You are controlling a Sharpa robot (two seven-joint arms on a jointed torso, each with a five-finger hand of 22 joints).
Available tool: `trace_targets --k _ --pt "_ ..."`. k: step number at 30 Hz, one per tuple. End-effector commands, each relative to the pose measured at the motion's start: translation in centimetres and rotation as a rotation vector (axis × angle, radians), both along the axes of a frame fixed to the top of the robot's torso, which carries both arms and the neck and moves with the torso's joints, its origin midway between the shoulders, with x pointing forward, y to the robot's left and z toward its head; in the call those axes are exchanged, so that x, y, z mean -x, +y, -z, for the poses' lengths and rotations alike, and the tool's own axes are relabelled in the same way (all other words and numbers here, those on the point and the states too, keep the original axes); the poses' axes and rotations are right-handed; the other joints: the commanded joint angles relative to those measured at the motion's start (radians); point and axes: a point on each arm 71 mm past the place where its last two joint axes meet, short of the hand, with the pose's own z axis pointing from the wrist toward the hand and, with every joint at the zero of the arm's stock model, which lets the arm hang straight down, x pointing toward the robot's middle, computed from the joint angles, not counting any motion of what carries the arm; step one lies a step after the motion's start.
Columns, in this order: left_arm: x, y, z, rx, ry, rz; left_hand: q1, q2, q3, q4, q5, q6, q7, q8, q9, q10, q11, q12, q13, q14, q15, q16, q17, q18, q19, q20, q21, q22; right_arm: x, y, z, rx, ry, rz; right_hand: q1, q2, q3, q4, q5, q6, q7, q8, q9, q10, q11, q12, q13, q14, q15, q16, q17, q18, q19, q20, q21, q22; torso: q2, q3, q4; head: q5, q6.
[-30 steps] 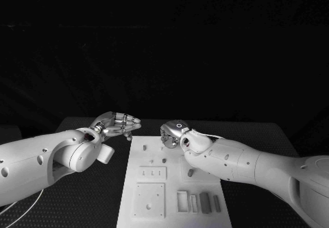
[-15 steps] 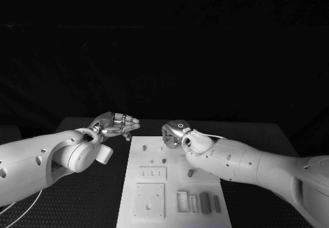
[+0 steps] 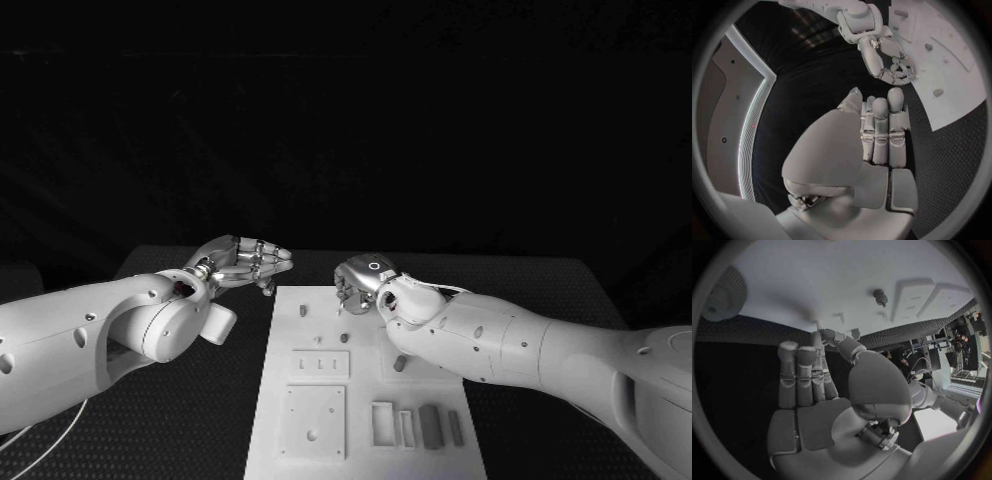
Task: Assemble the parts on the task board
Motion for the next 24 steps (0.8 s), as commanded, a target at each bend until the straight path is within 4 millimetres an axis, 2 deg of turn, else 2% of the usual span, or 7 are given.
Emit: trace_targets --k 1,9,16,24 --pt "-0.03 -0.08 -0.16 0.005 -0.004 0.007 -0.01 0.0 0.005 0.0 -0.004 -0.002 0.008 -0.006 0.002 -0.001 0.007 -0.006 0.001 0.007 -0.002 0.006 -0.001 0.075 0.008 0.001 -0.002 0.001 0.07 -0.12 0.15 0.013 0.008 0.0 -0.006 0.007 -0.001 0.006 0.001 0.034 -0.025 0.008 0.042 0.005 0.0 -0.006 0.0 -0.001 -0.006 0.005 0.0 0.099 0.002 -0.005 0.007 0.022 -0.001 -0.0006 -0.0002 -0.001 -0.001" --pt "-0.02 -0.1 -0.13 0.005 -0.004 0.008 -0.01 0.0 0.005 0.0 -0.004 -0.002 0.008 -0.007 0.002 -0.001 0.007 -0.007 0.002 0.007 -0.002 0.006 -0.002 0.075 0.008 0.001 -0.003 0.002 0.06 -0.09 0.28 0.023 0.023 0.0 -0.006 0.007 -0.001 0.006 0.001 0.034 -0.025 0.007 0.042 0.005 0.0 -0.006 0.001 -0.001 -0.006 0.005 0.0 0.099 0.002 -0.005 0.007 0.022 0.0 -0.0001 -0.0003 -0.002 0.002" --pt "-0.02 -0.12 -0.13 0.005 -0.003 0.009 -0.01 0.0 0.005 0.0 -0.004 -0.002 0.008 -0.007 0.002 -0.001 0.007 -0.007 0.002 0.007 -0.002 0.006 -0.002 0.075 0.008 0.001 -0.003 0.002 -0.1 -0.37 0.34 0.03 0.026 0.009 -0.007 0.007 -0.001 0.006 0.001 0.034 -0.025 0.007 0.042 0.005 0.0 -0.006 0.002 -0.001 -0.006 0.006 0.0 0.099 0.002 -0.005 0.008 0.022 0.0 -0.0002 0.0009 -0.004 -0.005" --pt "-0.05 -0.16 -0.13 0.005 -0.004 0.009 -0.01 0.0 0.005 0.0 -0.004 -0.002 0.008 -0.007 0.002 -0.001 0.007 -0.008 0.002 0.007 -0.001 0.007 -0.003 0.075 0.009 0.001 -0.003 0.002 -0.11 -0.17 0.38 0.031 0.029 0.005 -0.007 0.007 -0.001 0.006 0.001 0.034 -0.025 0.007 0.043 0.004 0.0 -0.006 0.002 -0.001 -0.006 0.006 0.0 0.099 0.001 -0.005 0.008 0.022 0.0 -0.0003 0.0012 0.0 -0.004"
